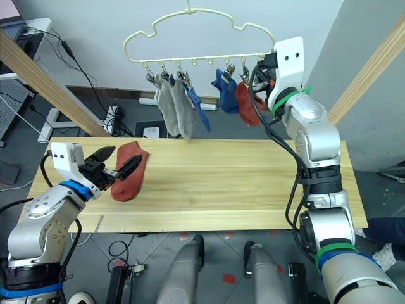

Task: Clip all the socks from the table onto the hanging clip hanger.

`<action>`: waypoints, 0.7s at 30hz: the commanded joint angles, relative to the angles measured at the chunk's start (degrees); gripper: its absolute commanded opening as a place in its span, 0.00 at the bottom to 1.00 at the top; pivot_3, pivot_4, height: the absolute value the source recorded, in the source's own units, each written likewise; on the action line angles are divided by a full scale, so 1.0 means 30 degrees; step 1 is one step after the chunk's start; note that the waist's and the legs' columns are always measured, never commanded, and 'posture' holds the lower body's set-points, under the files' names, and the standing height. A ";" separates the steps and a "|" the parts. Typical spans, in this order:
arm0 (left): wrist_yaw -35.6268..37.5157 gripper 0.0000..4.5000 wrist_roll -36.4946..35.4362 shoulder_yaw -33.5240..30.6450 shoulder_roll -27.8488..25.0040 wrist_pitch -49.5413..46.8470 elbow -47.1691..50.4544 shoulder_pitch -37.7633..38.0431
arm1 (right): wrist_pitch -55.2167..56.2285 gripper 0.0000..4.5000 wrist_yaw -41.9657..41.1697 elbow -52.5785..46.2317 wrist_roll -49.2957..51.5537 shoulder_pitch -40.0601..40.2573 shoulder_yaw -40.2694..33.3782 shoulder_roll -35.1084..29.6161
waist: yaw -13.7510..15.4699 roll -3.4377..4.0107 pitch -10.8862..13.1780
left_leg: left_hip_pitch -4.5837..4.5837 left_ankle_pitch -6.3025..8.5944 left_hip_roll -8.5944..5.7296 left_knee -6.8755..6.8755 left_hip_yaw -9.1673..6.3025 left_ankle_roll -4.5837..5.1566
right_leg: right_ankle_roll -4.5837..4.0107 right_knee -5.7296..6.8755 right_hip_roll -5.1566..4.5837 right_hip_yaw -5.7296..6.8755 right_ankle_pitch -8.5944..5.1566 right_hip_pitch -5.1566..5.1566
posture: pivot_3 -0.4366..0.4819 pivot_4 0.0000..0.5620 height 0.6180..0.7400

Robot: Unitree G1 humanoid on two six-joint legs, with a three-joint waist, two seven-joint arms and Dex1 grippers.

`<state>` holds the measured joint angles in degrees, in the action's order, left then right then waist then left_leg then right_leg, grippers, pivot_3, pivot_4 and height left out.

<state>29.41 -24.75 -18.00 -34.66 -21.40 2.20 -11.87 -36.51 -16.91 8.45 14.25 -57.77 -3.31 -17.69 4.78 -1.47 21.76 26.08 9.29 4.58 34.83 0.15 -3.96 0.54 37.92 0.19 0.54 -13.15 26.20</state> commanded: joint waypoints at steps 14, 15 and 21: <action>0.0748 1.00 0.5901 0.3564 0.0315 0.4994 -1.5790 -0.6491 | -0.3761 0.01 -0.0795 -0.1686 0.1332 -0.0324 -0.0948 -0.1380 | -0.0039 0.0001 0.0000 | 0.0059 0.0005 -0.0040 -0.0002 -0.0006 0.0006 | 0.0008 -0.0014 -0.0025 0.0031 0.0005 0.0016 | 0.64 0.70 1.00; 0.0903 1.00 0.6147 0.3773 0.0300 0.5040 -1.6573 -0.6792 | -0.3846 0.01 -0.0752 -0.1731 0.1352 -0.0341 -0.0961 -0.1341 | -0.0035 0.0002 0.0000 | 0.0054 0.0004 -0.0040 0.0000 -0.0012 0.0006 | 0.0008 -0.0007 -0.0026 0.0033 0.0005 0.0014 | 0.63 0.70 1.00; 0.2274 0.66 0.6483 0.4368 0.0344 0.5359 -1.8296 -0.7327 | -0.4012 0.00 -0.0611 -0.1816 0.1388 -0.0374 -0.1034 -0.1280 | -0.0108 0.0004 -0.0001 | 0.0001 0.0004 -0.0041 0.0011 0.0011 0.0007 | 0.0009 0.0029 -0.0030 0.0013 0.0005 -0.0010 | 0.62 0.70 1.00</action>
<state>34.60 -6.80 -6.55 -33.84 -4.50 -50.07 -36.24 -48.03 -19.47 3.94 18.34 -58.77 -5.00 -20.92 4.45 -1.46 21.76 26.07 9.30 4.47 34.86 0.19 -3.94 0.56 38.02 0.10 0.58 -13.14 26.17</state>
